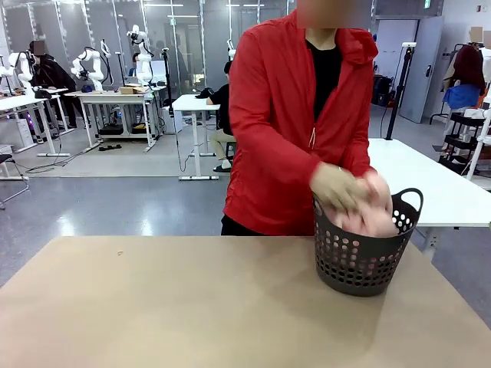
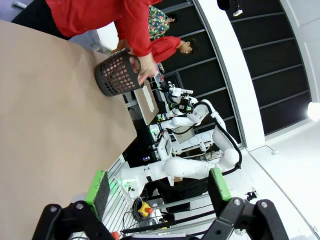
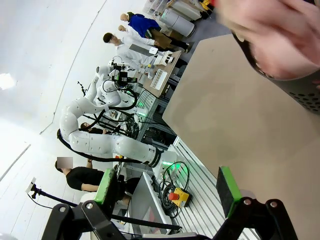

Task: Fold the towel.
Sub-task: Grab the top end of the 100 cm Hotel Towel extended by the human.

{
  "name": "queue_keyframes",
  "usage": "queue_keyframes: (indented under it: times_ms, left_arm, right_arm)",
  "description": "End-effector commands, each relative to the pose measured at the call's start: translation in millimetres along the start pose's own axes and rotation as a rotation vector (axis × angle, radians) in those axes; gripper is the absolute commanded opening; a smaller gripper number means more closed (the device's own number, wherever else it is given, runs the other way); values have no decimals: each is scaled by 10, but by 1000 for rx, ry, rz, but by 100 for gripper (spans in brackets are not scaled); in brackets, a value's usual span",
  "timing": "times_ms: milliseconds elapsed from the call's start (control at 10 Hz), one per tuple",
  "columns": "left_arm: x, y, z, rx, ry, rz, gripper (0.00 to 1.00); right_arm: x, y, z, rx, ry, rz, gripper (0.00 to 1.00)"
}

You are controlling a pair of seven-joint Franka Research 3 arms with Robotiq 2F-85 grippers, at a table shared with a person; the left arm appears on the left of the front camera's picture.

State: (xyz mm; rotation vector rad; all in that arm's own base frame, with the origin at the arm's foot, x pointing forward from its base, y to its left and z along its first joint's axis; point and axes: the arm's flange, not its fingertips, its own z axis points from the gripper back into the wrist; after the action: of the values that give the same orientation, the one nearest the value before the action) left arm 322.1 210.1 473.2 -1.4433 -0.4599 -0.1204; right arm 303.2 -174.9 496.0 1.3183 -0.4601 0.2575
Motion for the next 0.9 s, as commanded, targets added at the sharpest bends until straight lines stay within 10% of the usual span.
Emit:
queue_keyframes:
  times_ms: [0, 800]
  left_arm:
    - [-10, -5, 9, -14, 5, -7, 100]
    - [-10, -5, 9, -14, 5, -7, 100]
  right_arm:
    - [22, 6, 7, 11, -8, 22, 100]
    - [22, 6, 7, 11, -8, 22, 100]
